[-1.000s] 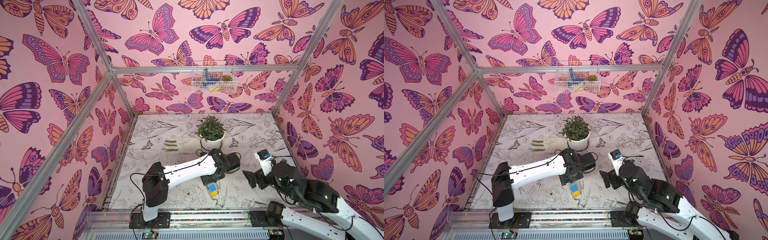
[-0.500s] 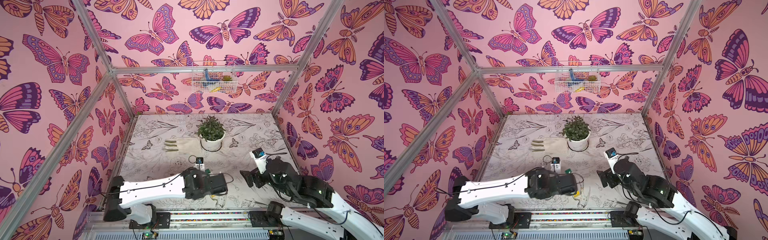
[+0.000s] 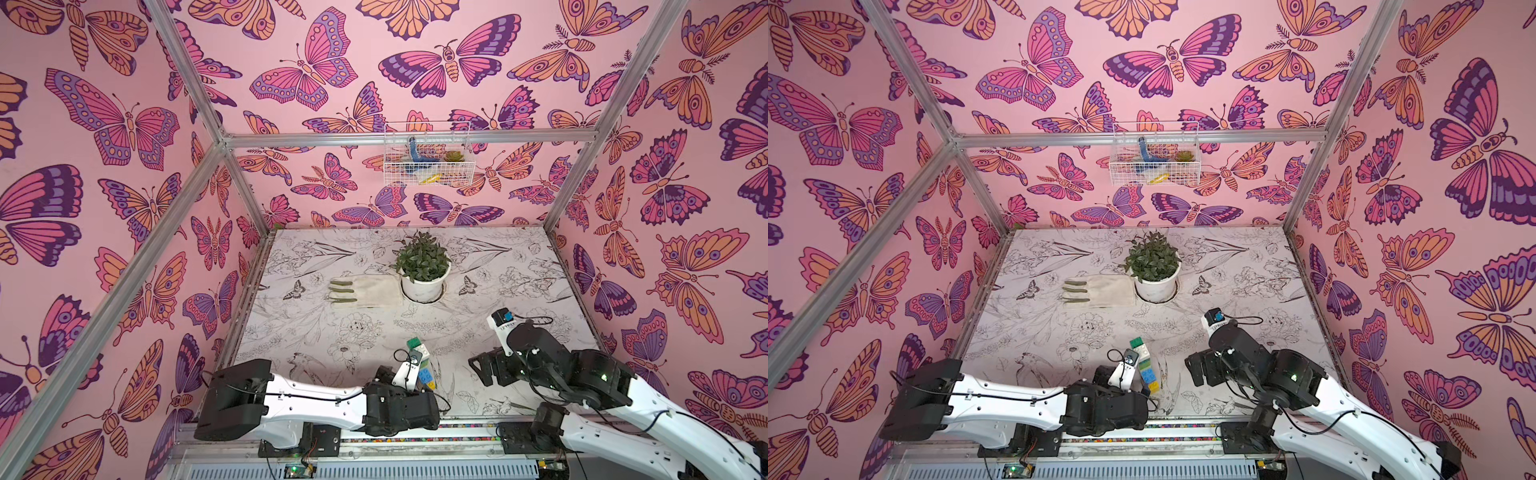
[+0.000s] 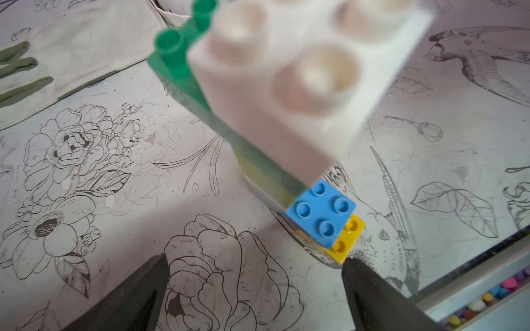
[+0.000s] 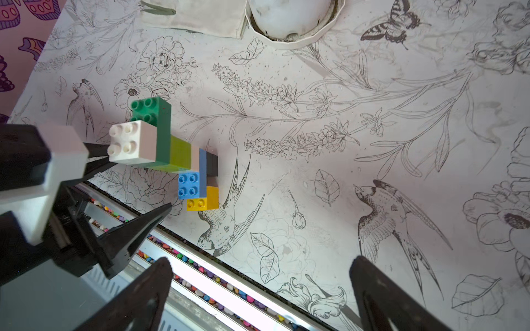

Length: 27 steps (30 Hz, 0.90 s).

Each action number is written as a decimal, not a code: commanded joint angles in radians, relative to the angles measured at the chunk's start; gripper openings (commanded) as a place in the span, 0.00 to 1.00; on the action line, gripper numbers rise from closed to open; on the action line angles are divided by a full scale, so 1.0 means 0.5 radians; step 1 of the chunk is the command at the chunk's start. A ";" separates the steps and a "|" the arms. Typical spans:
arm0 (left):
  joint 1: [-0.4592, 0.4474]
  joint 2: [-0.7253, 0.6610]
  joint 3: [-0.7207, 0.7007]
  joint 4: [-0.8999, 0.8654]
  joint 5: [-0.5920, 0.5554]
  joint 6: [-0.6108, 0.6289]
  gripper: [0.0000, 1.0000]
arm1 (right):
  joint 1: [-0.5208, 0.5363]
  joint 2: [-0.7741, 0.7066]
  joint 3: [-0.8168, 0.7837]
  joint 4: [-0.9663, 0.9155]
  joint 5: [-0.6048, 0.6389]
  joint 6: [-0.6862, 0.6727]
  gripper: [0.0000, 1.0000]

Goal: Assemble a giraffe with lego
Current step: Adjust the lego brick at the center of the board.

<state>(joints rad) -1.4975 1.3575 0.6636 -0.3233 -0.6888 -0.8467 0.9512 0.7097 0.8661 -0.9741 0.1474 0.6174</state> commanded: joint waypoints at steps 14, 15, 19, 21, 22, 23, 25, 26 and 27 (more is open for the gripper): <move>0.341 -0.928 -0.854 0.994 0.696 0.640 0.94 | -0.006 -0.024 0.032 -0.285 0.131 0.250 0.99; 0.344 -0.983 -0.868 0.977 0.702 0.638 0.94 | -0.006 -0.024 0.031 -0.289 0.131 0.255 0.98; 0.349 -1.121 -0.898 0.996 0.692 0.706 0.95 | -0.006 -0.006 0.038 -0.324 0.138 0.262 0.98; 0.356 -1.095 -0.893 1.049 0.666 0.749 0.96 | -0.005 0.014 0.036 -0.321 0.114 0.265 0.98; 0.362 -1.066 -0.888 1.095 0.660 0.772 0.96 | -0.006 0.030 0.035 -0.322 0.091 0.265 0.99; 0.366 -1.029 -0.894 1.142 0.658 0.795 0.96 | -0.006 0.051 0.038 -0.319 0.073 0.268 1.00; 0.373 -0.911 -0.892 1.279 0.630 0.830 0.96 | -0.006 0.097 0.051 -0.324 0.041 0.258 0.99; 0.375 -0.856 -0.884 1.317 0.620 0.849 0.96 | -0.006 0.112 0.062 -0.334 0.037 0.253 0.99; 0.377 -0.795 -0.882 1.376 0.610 0.871 0.96 | -0.006 0.129 0.076 -0.343 0.036 0.247 0.99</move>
<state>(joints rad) -1.3167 0.9073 0.2314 0.2672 -0.3668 -0.4671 0.9512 0.7567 0.8688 -1.1141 0.1776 0.7361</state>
